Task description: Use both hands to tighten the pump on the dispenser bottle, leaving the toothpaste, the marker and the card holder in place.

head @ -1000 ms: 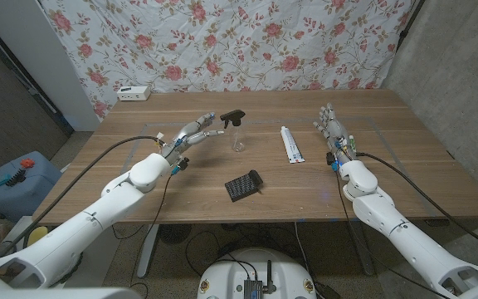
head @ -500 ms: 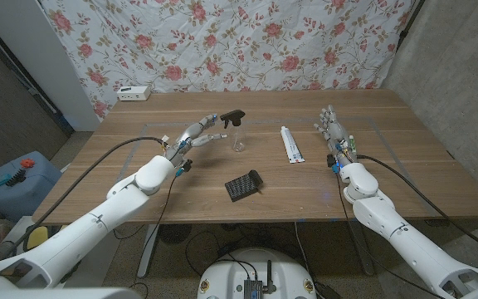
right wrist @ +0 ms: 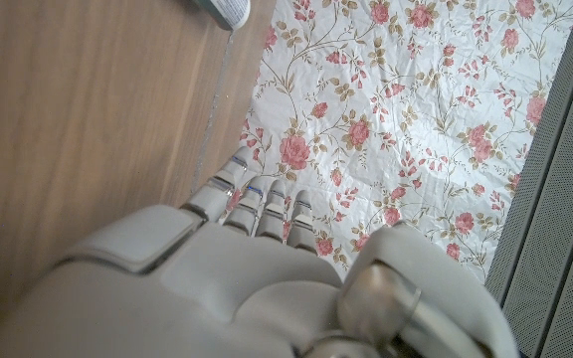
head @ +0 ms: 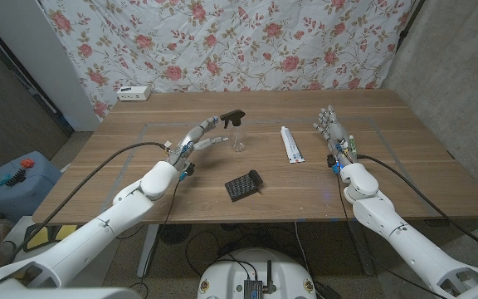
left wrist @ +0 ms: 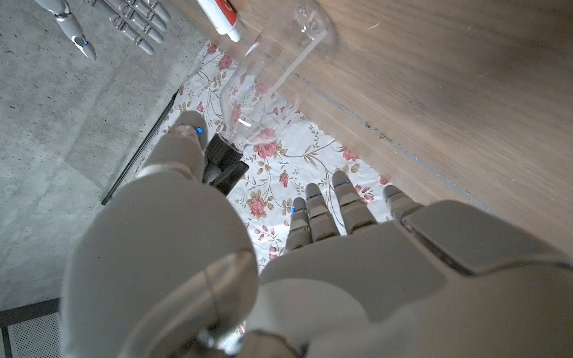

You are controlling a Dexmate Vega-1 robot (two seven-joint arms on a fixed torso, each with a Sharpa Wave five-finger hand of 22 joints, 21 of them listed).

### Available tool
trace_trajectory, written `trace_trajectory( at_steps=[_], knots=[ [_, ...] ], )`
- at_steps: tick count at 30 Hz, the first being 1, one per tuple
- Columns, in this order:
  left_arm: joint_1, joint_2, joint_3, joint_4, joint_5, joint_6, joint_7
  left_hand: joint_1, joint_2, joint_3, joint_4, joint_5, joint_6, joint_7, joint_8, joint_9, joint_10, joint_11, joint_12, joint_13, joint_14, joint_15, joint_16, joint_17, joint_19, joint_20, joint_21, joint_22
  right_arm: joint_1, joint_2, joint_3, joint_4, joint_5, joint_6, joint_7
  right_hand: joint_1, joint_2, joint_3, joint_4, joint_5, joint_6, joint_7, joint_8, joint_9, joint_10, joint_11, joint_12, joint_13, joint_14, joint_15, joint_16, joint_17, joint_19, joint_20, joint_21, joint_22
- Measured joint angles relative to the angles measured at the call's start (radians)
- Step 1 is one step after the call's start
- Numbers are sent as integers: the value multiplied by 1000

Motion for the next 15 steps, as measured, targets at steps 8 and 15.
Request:
trace_trajectory(
  at_steps=[8, 15],
  knots=[
    [-14, -24, 12, 45, 11, -28, 11, 4, 4, -11, 3, 0, 7, -4, 0, 0, 10, -10, 0, 0, 11, 0, 0, 0, 9, -9, 5, 0, -5, 2, 1, -1, -13, 9, -20, 0, 0, 8, -1, 0, 19, 13, 8, 0, 23, 2, 0, 0, 22, -1, 1, 0, -9, 2, 0, 0],
    [-36, -47, 27, 94, 19, -54, 11, 8, 8, -21, 4, 0, 18, -4, 0, 0, 19, -8, 0, 0, 17, 0, 0, 0, 14, -14, 5, 0, -12, 2, 2, -7, -14, 10, -23, 0, 0, 8, 0, 0, 22, 17, 8, 0, 23, 2, 0, 0, 22, -1, 1, 0, -19, 1, -1, 0]
  ],
)
